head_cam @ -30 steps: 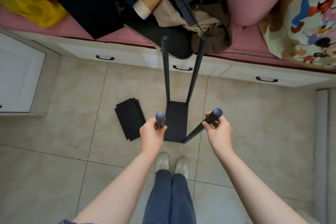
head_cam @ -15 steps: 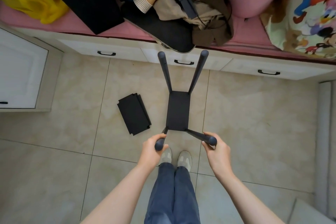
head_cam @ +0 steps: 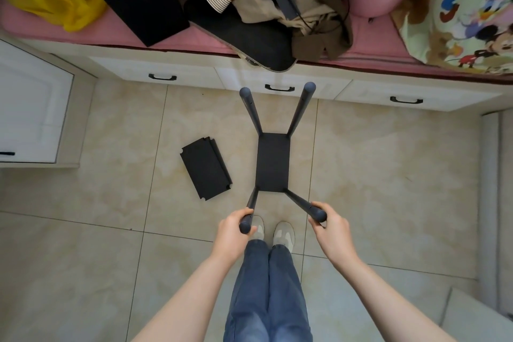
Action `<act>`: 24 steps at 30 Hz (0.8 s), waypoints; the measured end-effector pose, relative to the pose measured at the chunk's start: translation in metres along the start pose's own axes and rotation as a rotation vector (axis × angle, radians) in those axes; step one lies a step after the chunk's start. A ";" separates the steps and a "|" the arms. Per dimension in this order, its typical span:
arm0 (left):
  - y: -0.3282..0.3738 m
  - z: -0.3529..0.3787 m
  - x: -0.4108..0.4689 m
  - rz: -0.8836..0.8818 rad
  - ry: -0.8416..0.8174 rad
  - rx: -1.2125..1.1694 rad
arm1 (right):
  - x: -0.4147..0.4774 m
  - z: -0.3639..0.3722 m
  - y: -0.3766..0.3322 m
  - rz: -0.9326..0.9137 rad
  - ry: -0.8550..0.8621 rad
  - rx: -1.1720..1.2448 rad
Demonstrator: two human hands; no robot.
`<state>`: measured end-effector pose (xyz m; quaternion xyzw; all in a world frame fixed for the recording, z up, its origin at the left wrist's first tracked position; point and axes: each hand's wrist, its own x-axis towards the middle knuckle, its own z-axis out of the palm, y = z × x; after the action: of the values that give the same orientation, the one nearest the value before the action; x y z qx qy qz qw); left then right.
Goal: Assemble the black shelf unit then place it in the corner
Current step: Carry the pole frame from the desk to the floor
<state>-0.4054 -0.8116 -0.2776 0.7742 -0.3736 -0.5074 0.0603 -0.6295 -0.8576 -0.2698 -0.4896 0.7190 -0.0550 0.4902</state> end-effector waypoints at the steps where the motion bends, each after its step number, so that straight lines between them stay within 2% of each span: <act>1: -0.001 -0.001 -0.001 0.008 0.008 0.007 | -0.001 0.000 -0.001 0.001 -0.008 -0.003; 5: 0.000 -0.007 -0.007 0.037 0.017 0.032 | -0.006 -0.006 -0.011 -0.011 -0.040 -0.060; 13: 0.018 -0.035 -0.042 0.131 0.004 0.086 | -0.040 -0.034 -0.046 -0.140 -0.084 -0.320; 24: 0.010 -0.080 -0.127 0.091 0.222 -0.050 | -0.100 -0.032 -0.109 -0.403 -0.201 -0.702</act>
<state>-0.3703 -0.7605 -0.1400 0.8062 -0.3864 -0.4244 0.1434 -0.5788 -0.8501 -0.1274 -0.7608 0.5324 0.1469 0.3408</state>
